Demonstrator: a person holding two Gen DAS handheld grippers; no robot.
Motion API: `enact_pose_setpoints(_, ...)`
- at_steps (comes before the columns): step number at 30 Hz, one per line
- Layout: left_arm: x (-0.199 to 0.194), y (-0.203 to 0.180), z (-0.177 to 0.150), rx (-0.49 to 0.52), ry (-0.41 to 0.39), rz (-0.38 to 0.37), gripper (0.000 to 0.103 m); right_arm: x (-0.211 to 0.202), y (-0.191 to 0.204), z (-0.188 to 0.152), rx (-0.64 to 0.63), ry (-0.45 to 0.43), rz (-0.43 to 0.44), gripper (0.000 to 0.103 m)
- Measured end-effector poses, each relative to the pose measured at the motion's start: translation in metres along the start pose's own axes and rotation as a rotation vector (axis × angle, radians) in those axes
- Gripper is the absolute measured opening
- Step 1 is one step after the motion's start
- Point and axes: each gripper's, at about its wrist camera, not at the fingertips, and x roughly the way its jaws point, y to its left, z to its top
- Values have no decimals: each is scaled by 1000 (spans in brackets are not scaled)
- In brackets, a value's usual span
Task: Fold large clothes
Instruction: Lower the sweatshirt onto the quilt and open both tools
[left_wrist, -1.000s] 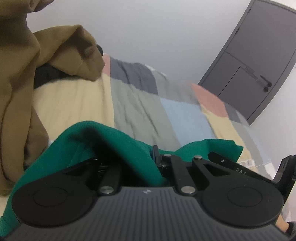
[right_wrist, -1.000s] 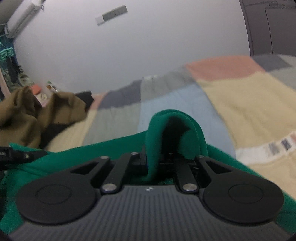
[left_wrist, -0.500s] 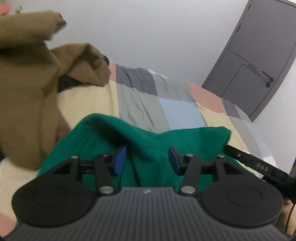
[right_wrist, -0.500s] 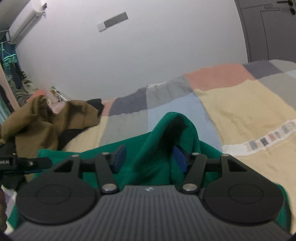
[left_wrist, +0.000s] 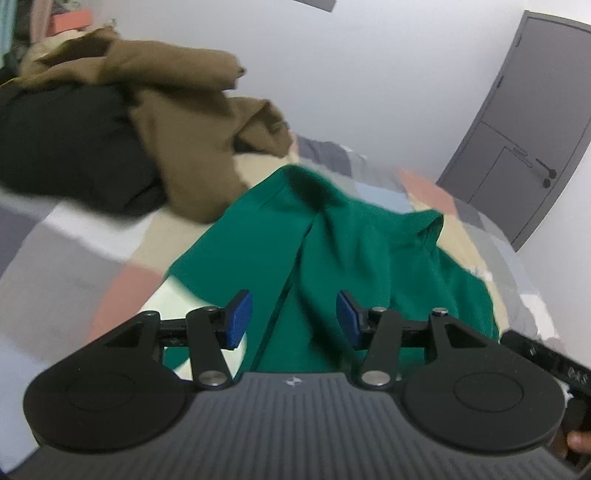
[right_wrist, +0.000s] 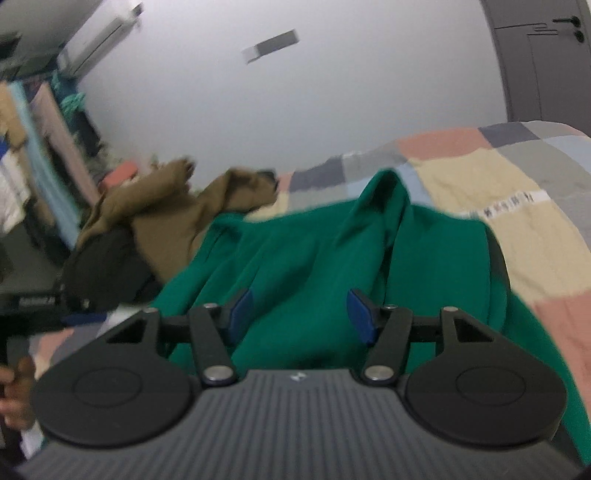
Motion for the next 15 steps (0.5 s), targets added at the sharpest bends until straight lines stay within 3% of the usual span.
enact_pose_setpoints(8,-52,30,-65,-26,-14,74,58,-43,39,-77,-74,205,32,59)
enact_pose_setpoints(15,-54,59,-100,-56,21,138,61,-38,60,-135,-154,354,41,61)
